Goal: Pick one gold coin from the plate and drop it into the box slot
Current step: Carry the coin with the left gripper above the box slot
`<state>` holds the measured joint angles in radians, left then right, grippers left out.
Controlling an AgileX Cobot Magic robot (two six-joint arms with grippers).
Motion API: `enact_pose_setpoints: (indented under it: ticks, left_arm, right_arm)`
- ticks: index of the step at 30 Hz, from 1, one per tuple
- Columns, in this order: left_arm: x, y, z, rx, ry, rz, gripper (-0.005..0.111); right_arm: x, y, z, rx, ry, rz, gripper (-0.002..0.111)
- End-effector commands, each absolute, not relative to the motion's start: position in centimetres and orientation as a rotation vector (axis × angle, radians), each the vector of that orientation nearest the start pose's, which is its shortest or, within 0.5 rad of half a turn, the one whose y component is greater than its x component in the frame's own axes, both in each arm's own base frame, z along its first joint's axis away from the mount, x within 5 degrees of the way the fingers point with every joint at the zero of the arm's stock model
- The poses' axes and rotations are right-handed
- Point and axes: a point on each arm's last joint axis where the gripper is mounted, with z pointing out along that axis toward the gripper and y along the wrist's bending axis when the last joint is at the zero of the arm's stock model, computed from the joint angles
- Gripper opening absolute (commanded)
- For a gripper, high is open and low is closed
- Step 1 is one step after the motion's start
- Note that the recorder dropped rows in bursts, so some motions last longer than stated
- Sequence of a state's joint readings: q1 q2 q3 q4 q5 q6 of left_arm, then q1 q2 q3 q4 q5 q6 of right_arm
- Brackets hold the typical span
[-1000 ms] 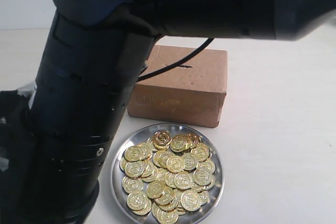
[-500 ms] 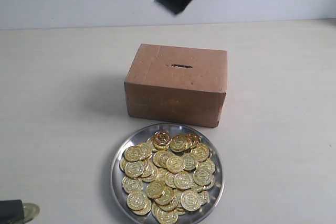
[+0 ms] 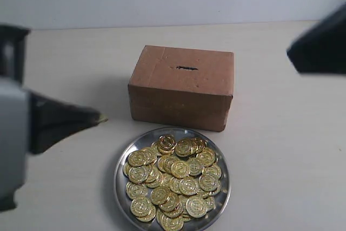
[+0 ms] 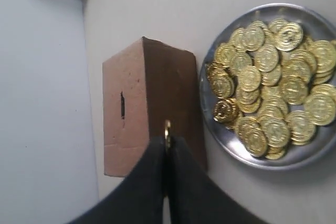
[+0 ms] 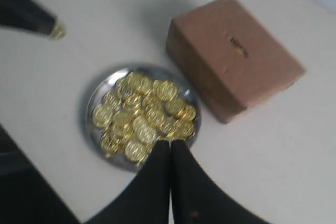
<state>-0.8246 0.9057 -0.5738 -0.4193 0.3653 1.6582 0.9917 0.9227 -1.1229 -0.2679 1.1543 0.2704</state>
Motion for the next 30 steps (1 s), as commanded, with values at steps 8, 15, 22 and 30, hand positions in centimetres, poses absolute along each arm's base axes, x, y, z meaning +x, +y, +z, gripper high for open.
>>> enact_pose_setpoints:
  ticks: [8, 15, 22, 30]
  left_arm:
    - [23.0, -27.0, 30.8, 1.998, 1.151, -0.019, 0.000]
    - [28.1, -30.3, 30.5, 2.083, 1.318, 0.026, 0.000]
    - [32.7, -31.7, 29.5, 2.051, 1.525, 0.105, 0.000]
    - [35.7, -31.8, 25.8, 2.103, 1.645, 0.100, 0.000]
  right_arm:
    - [3.9, 9.7, 31.4, -1.029, 2.341, 0.810, 0.000]
    - [2.7, 9.5, 28.8, -1.076, 2.337, 0.928, 0.000]
    - [2.9, 9.6, 27.4, -1.061, 2.341, 0.914, 0.000]
    - [3.0, 9.6, 26.8, -1.080, 2.324, 0.900, 0.000]
